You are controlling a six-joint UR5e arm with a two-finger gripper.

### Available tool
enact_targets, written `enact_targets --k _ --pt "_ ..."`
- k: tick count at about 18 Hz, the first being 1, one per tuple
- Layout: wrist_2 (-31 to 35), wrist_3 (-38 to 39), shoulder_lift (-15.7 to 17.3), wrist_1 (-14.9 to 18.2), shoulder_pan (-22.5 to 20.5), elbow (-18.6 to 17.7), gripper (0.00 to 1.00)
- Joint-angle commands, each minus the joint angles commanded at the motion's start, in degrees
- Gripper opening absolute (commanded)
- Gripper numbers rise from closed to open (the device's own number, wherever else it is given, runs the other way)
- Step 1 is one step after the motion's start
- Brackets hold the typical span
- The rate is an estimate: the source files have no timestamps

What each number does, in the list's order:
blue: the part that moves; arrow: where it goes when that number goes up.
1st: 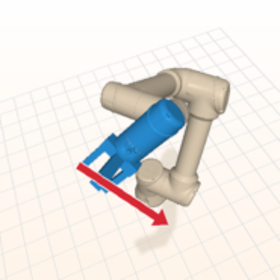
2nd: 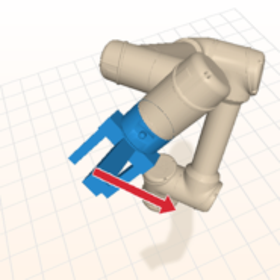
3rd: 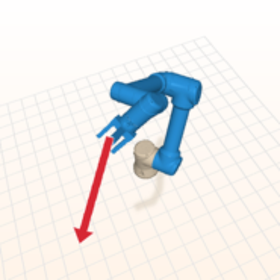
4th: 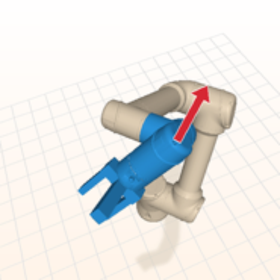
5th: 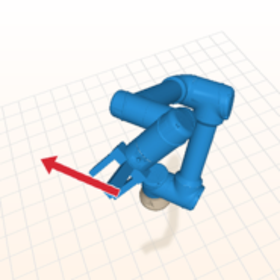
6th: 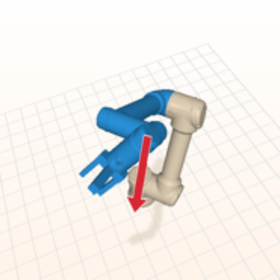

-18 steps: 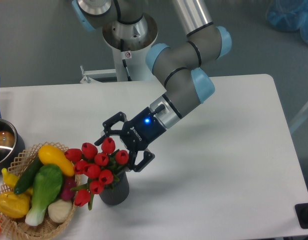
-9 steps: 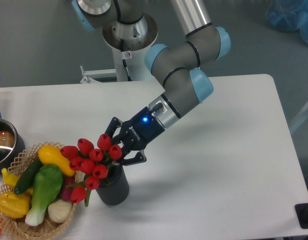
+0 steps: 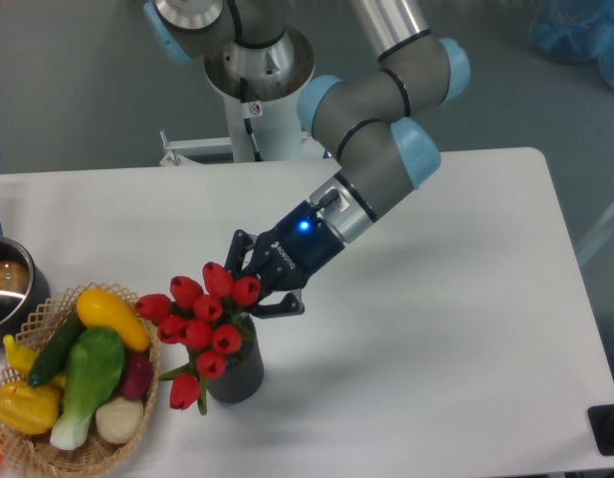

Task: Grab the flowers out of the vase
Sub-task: 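Lift the tulip bouquet up out of the grey vase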

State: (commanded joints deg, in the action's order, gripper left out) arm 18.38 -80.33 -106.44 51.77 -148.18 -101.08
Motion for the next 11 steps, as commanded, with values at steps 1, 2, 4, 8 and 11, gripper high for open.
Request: enact_targets --k 1,2,4,8,11 --pt "-1.2 0.4 0.3 0.1 -0.4 0.5 0.00" --pt "-2.4 1.4 0.6 0.1 -0.9 1.1 0.00" --pt "-4.3 4.6 0.8 0.1 -1.6 2.8 0.00" --pt "-6.2 7.3 0.9 0.1 -2.4 4.7 0.00" --pt "-8.0 8.1 1.4 0.2 -3.4 5.6 0.00"
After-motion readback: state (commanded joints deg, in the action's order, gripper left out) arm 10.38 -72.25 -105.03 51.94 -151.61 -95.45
